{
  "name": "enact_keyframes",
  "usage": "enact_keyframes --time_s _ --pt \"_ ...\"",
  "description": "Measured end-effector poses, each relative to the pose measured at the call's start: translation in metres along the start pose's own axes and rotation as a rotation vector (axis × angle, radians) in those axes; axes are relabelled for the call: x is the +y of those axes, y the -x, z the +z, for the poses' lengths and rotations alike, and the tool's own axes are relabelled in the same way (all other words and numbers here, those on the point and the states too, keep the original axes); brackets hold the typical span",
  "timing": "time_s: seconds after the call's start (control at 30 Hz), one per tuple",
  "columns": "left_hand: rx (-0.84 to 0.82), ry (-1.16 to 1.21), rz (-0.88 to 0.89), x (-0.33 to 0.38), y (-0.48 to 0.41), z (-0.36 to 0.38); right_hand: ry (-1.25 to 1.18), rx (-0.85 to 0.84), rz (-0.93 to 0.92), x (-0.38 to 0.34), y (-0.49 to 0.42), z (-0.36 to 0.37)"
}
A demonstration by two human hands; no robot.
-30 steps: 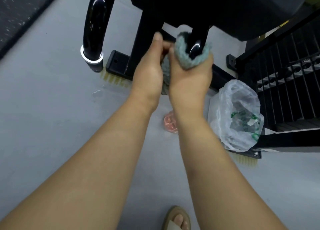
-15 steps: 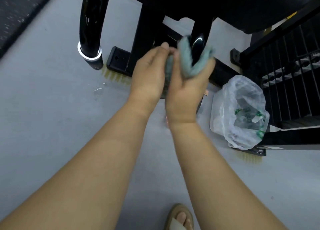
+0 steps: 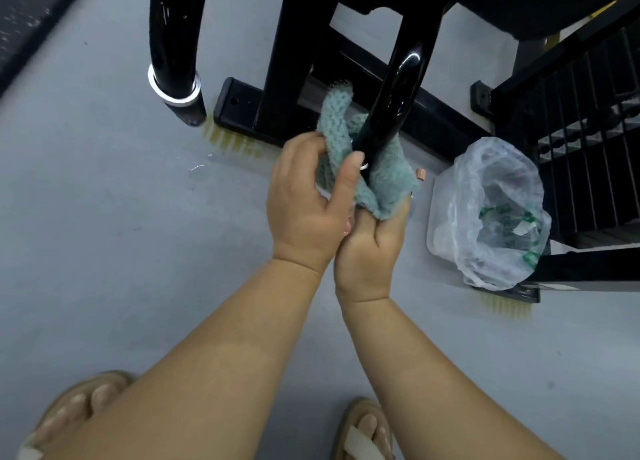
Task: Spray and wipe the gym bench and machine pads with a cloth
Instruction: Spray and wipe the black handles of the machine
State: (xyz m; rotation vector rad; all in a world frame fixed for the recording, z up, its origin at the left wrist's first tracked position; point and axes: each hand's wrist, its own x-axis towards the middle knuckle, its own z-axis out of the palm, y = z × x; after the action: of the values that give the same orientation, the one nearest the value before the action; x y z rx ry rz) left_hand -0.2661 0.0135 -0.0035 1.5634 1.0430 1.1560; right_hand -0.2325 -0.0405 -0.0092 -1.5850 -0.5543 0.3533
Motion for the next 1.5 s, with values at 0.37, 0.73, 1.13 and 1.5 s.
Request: enact_keyframes --time_s 0.37,0.73,1.13,1.5 --pt "-0.096 0.622 -0.586 0.022 -0.015 0.01 -0.458 -0.074 0.367 -0.017 -0.034 0.019" --pt "-0.424 0.664 -0.756 -0.009 -0.035 0.016 -0.424 -0.118 0.609 -0.014 -0.074 0.024" --pt "-0.244 0.689 -0.601 0.018 -0.023 0.012 -0.379 -0.164 0.429 -0.022 -0.064 0.006" --pt "-0.317 0.745 -0.829 -0.093 -0.013 0.056 -0.503 -0.087 0.827 0.008 -0.082 0.027"
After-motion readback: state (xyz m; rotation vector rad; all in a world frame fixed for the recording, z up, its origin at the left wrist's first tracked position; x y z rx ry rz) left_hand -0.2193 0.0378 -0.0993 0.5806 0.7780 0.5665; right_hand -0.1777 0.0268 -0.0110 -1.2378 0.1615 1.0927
